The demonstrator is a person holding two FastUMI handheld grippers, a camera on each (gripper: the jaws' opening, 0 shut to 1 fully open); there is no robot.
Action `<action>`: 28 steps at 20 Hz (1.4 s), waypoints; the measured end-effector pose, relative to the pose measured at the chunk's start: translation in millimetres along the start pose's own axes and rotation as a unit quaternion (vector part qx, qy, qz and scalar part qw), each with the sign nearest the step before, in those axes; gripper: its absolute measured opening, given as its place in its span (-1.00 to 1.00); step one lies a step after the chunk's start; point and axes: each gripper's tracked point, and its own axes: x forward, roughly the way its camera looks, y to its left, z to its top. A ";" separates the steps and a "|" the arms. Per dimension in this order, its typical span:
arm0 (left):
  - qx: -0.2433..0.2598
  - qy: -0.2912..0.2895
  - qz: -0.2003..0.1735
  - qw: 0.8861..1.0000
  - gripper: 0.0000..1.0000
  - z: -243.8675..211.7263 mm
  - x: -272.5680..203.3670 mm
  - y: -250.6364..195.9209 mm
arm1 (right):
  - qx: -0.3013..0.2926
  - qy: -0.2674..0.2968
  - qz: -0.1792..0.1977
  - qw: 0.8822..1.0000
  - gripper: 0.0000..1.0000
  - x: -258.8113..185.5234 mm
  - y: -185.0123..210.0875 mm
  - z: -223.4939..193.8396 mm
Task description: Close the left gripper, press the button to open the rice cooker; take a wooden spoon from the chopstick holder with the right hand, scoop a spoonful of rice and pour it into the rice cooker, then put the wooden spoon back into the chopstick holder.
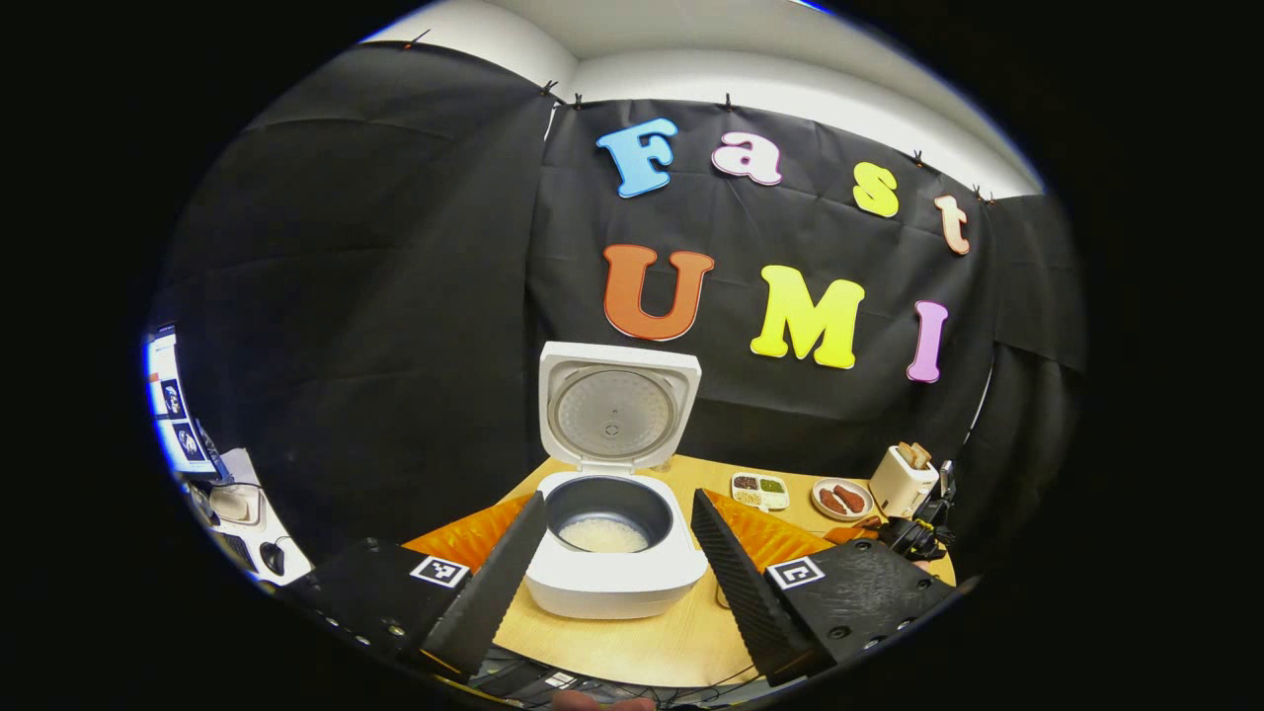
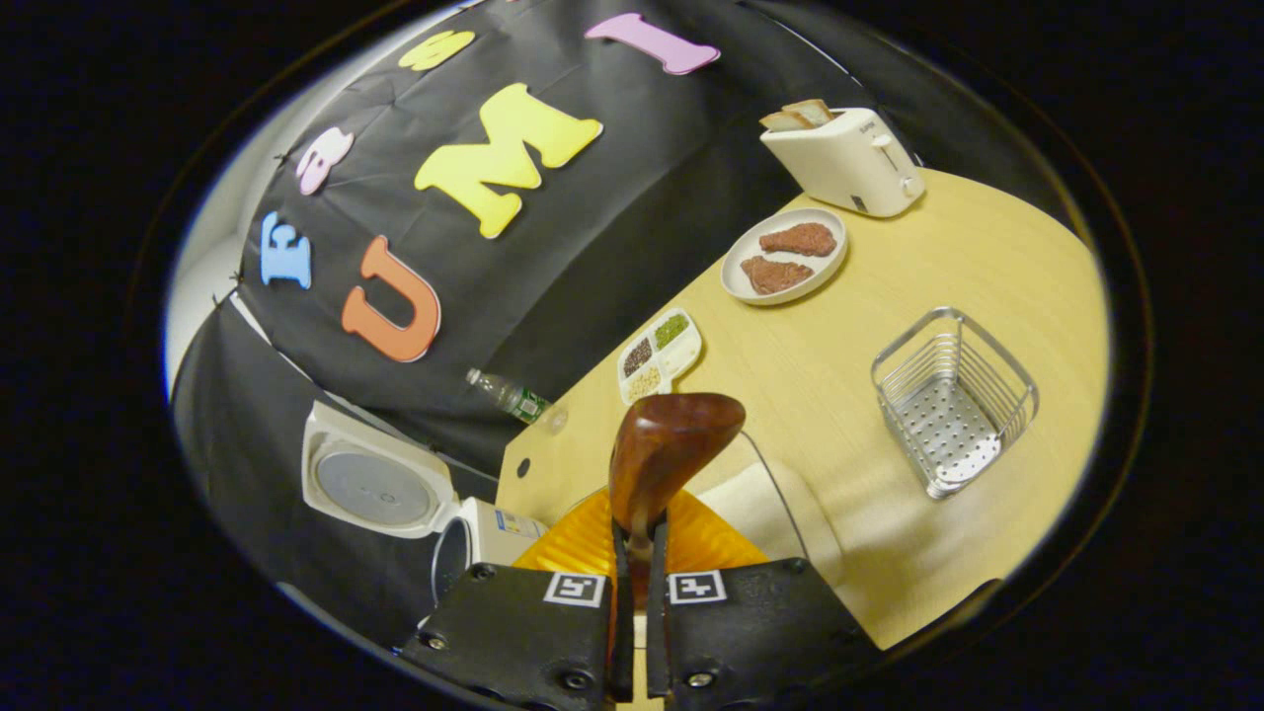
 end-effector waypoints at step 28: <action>0.009 -0.070 0.053 0.996 0.88 16.9 -17.5 101.4 | -0.062 0.053 0.141 0.987 -0.80 72.3 287.8 -61.2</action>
